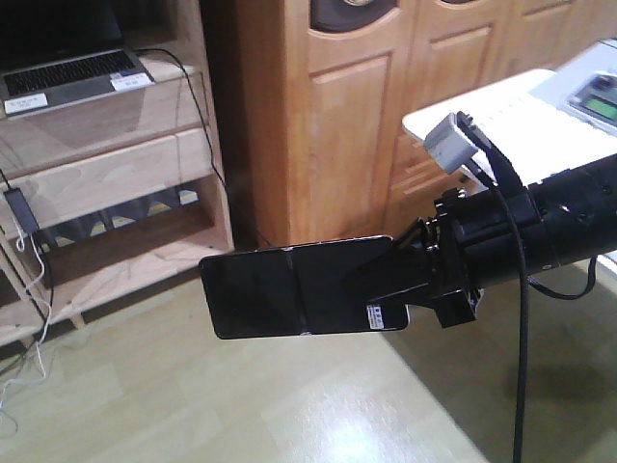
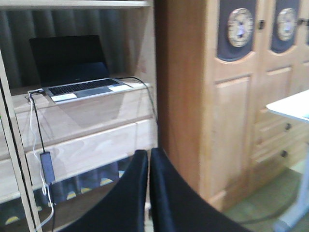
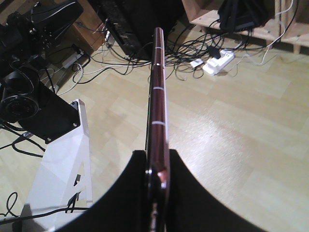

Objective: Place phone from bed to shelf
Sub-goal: 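Hold the phone in the right gripper while the base drives to the shelf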

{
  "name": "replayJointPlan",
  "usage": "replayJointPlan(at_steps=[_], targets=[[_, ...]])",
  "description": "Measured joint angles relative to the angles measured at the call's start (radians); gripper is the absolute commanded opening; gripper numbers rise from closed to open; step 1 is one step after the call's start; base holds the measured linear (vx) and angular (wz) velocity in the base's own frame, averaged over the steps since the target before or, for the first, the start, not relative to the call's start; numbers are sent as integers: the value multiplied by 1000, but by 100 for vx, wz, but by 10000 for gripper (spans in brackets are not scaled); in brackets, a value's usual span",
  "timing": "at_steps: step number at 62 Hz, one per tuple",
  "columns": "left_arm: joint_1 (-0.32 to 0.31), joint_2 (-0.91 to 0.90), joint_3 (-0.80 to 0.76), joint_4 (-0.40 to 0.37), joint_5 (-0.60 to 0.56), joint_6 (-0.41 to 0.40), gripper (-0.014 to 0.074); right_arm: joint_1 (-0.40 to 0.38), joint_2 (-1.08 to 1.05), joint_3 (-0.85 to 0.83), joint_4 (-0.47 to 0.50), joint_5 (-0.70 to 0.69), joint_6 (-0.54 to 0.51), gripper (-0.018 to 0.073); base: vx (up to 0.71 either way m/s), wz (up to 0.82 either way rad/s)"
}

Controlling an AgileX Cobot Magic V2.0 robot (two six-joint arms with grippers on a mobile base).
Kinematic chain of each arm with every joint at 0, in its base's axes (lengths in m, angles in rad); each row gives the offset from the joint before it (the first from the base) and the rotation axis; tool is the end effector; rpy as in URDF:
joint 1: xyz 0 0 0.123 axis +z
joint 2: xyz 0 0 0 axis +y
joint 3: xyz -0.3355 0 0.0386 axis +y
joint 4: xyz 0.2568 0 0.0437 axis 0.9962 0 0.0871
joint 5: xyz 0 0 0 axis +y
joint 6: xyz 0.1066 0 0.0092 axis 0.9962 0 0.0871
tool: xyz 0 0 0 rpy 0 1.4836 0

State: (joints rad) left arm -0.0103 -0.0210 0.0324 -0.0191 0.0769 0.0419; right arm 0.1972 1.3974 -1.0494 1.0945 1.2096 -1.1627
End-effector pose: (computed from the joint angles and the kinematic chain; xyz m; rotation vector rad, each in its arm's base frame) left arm 0.0280 -0.0004 0.1951 0.0272 1.5717 0.0087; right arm 0.2385 0.1384 0.3596 -1.1127 2.0593 1.1300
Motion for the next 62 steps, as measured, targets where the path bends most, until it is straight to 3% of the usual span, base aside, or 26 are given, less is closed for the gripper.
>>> replayJointPlan(at_steps=[62], targets=[[0, 0, 0, 0, 0, 0, 1, 0, 0, 0, 0, -1, 0, -1, 45, 30]])
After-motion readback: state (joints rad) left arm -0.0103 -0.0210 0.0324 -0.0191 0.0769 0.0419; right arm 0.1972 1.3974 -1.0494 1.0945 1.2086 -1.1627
